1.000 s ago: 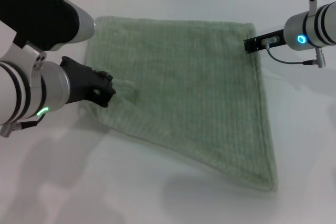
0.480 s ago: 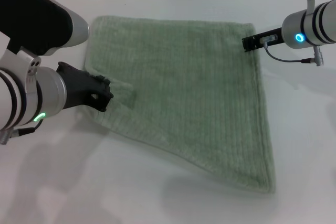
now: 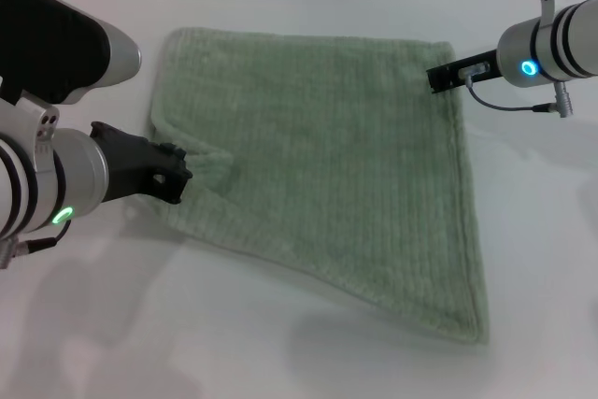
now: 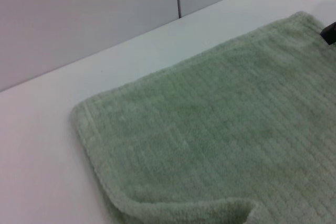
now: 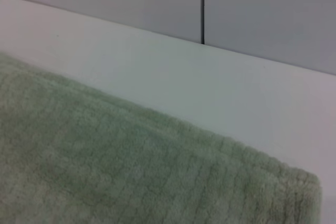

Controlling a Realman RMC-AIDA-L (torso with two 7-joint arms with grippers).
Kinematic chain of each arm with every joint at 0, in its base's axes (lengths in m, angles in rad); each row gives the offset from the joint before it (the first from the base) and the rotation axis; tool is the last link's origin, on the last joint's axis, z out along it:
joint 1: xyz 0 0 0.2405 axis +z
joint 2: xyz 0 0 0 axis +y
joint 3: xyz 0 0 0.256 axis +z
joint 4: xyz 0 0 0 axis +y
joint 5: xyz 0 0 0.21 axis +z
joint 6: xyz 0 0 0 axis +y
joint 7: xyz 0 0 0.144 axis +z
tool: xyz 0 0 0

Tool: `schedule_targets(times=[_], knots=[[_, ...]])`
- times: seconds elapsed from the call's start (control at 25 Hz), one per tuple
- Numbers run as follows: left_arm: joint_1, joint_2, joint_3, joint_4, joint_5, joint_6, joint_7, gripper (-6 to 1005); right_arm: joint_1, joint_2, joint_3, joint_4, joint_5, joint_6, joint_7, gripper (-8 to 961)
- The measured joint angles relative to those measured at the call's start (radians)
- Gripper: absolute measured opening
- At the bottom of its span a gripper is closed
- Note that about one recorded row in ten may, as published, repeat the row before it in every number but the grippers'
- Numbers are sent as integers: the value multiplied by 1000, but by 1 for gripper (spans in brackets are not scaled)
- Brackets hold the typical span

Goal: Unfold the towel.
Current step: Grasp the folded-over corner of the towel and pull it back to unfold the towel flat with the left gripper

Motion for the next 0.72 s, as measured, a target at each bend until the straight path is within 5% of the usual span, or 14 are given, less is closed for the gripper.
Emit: schedule_targets(times=[0.72], knots=[[55, -1, -7, 5, 0, 89, -39, 131, 1, 0, -49, -4, 0, -1, -1, 26]])
